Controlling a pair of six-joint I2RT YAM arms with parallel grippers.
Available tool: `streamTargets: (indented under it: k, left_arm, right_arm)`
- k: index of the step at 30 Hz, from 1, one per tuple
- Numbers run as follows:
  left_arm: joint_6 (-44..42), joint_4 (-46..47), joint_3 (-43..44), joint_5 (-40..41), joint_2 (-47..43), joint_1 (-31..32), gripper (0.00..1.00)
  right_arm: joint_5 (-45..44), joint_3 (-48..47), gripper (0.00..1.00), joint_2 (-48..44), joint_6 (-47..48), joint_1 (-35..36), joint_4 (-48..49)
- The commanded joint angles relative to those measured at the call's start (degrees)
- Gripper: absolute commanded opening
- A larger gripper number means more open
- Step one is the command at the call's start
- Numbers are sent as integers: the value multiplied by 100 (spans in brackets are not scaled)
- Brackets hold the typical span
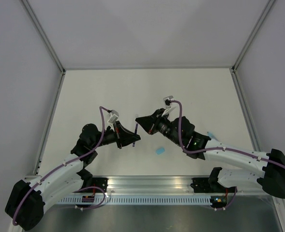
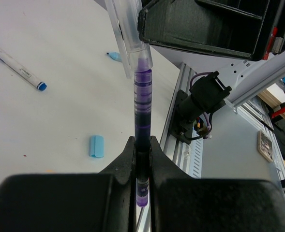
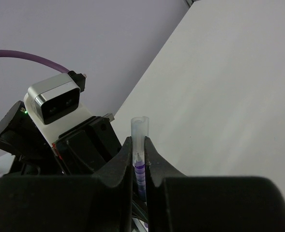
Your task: Insert the pens into the pen caps
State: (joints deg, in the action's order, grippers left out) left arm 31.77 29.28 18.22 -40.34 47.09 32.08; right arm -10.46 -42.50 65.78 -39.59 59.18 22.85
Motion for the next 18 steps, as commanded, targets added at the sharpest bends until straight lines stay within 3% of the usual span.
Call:
streamTargets:
  k: [1, 18]
  left_arm:
    - [136, 342, 68, 342, -60, -17, 2]
    - [216, 395, 33, 342, -86, -17, 2]
  right_arm:
    - [9, 31, 0, -179, 136, 103, 26]
    - [-299, 163, 0, -267, 338, 331, 369]
